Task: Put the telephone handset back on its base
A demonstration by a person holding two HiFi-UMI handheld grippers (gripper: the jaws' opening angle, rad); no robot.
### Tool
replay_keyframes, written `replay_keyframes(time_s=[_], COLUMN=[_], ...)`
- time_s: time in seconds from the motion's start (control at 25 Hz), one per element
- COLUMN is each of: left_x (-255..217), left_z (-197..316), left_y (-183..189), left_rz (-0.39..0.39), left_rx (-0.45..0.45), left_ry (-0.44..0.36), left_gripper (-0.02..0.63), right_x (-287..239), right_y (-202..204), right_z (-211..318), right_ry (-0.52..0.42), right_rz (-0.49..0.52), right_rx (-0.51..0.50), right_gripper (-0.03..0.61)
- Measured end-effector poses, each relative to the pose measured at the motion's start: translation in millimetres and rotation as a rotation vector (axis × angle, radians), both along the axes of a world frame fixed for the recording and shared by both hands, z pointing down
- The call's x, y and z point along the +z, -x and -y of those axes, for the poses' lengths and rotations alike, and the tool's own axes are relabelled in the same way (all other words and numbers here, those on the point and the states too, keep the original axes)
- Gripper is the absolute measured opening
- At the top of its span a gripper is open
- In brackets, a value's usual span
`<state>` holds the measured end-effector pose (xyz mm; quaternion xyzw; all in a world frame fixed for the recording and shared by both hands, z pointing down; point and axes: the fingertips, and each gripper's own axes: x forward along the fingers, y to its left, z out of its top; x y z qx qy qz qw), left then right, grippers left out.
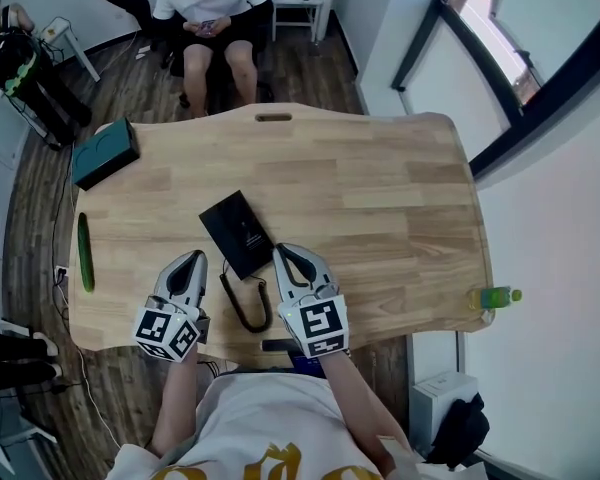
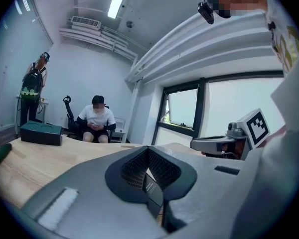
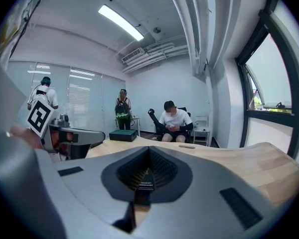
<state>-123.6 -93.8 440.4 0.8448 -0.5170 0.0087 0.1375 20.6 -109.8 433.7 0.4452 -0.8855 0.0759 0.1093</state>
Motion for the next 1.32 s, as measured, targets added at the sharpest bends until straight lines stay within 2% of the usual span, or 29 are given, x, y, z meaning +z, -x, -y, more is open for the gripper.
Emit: replay_keyframes(time_s=[0.24,0.48,0.84,1.32], left_x=[-9,0,0,2], left_z=[-8,-13,-16,-17], left_y=[3,7,-5,2], left_rz=[-0.035,0.053,0.035,0.015], left_rx=[-0.025,-0.054,-0.014,-0.028], left_ry=[-0.001,0.023,0.022,0.041], left_gripper=[0.003,0.003,0.003,0.003], right_x=[-6,-9,-7,-10], right_y=[1,-4,-11,-10], right_z=[-12,-18,-22,-24], right_ry=[-0.007,-0.019,-0.020,-0.017], right_rz=[0.017,0.009,0.001,0.002], right_rx=[-0.010,0.004,0.019,0.024], right_gripper=[0.005,0.005,0.005,0.005])
